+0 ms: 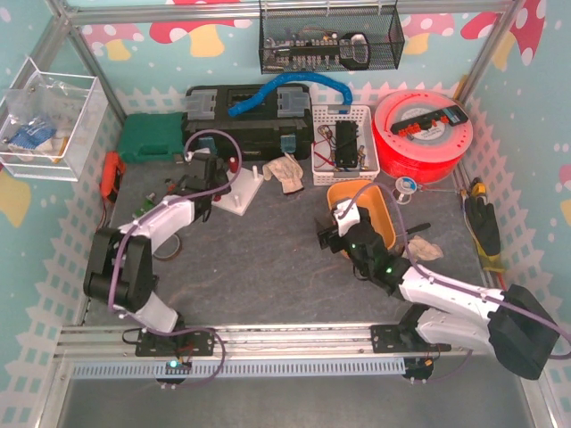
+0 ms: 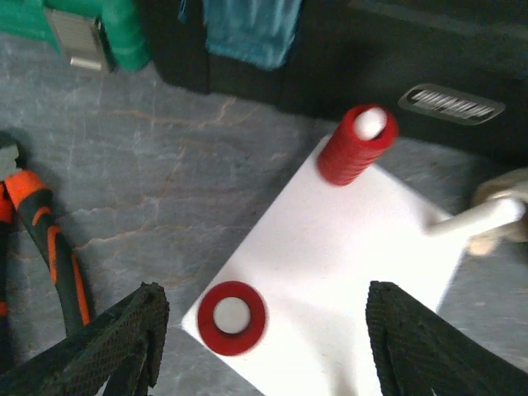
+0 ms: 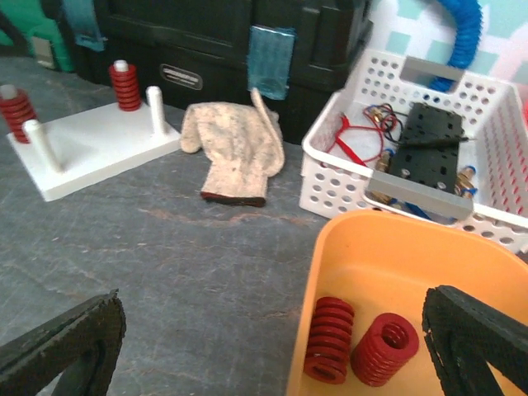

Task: Install the large spring

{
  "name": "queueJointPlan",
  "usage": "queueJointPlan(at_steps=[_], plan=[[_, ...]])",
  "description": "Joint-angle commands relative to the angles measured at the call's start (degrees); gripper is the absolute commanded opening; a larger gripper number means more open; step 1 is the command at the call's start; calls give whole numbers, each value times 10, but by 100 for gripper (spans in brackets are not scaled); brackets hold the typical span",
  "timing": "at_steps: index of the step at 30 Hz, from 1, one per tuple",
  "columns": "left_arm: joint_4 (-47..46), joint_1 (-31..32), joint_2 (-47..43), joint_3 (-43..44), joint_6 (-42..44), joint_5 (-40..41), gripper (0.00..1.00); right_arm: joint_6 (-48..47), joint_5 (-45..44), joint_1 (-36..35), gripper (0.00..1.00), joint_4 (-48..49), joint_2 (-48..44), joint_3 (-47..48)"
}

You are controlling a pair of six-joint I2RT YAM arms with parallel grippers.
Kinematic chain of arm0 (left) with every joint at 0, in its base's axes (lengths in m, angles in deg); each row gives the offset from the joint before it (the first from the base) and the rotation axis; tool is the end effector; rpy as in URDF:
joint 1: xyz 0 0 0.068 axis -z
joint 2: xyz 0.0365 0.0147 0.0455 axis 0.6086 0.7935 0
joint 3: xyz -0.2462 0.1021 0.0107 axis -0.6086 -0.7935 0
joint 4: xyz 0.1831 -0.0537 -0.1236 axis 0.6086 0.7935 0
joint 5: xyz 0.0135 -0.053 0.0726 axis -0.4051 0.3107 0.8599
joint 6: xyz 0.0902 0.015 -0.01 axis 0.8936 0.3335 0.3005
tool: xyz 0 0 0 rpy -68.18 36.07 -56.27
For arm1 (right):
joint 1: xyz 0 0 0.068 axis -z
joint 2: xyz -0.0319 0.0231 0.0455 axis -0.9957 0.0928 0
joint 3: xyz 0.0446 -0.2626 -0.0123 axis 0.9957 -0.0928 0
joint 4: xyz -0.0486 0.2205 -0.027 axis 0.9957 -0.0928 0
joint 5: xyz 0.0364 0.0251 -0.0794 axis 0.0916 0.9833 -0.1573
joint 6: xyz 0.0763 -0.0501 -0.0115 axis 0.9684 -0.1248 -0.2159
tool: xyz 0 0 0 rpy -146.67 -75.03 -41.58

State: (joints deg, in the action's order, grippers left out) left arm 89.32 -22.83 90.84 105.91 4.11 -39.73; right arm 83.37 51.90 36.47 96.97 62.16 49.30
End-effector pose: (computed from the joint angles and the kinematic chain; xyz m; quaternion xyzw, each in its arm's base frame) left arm 0.3439 -0.0689 0.1916 -0.1081 0.9068 -0.0156 0.4072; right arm 0.1838 0.1525 0.2229 -0.1195 0.7760 0.1414 0.6030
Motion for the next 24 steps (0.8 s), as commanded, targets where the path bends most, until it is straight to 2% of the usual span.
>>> queueJointPlan(at_steps=[1, 7, 10, 13, 15, 20, 22, 24], plan=[[-27, 22, -66, -25, 3, -15, 69, 62, 9, 35, 97, -53, 12, 28], [-76, 75, -159, -94, 7, 1, 81, 113, 18, 122, 96, -120, 5, 35], [-127, 90, -205, -141, 7, -28, 88, 99, 14, 158, 95, -124, -8, 25], [-170, 110, -243, -194, -4, -32, 92, 84, 65, 194, 92, -125, -14, 21], [-188, 118, -265, -220, -8, -27, 95, 73, 105, 215, 86, -122, -11, 17], [-232, 158, -311, -283, 17, 0, 99, 73, 192, 276, 60, -100, 31, 10], [-246, 171, -324, -304, 27, 36, 99, 73, 218, 283, 56, -89, 46, 10], [-261, 172, -337, -321, 30, 39, 99, 76, 229, 284, 55, -80, 59, 9]])
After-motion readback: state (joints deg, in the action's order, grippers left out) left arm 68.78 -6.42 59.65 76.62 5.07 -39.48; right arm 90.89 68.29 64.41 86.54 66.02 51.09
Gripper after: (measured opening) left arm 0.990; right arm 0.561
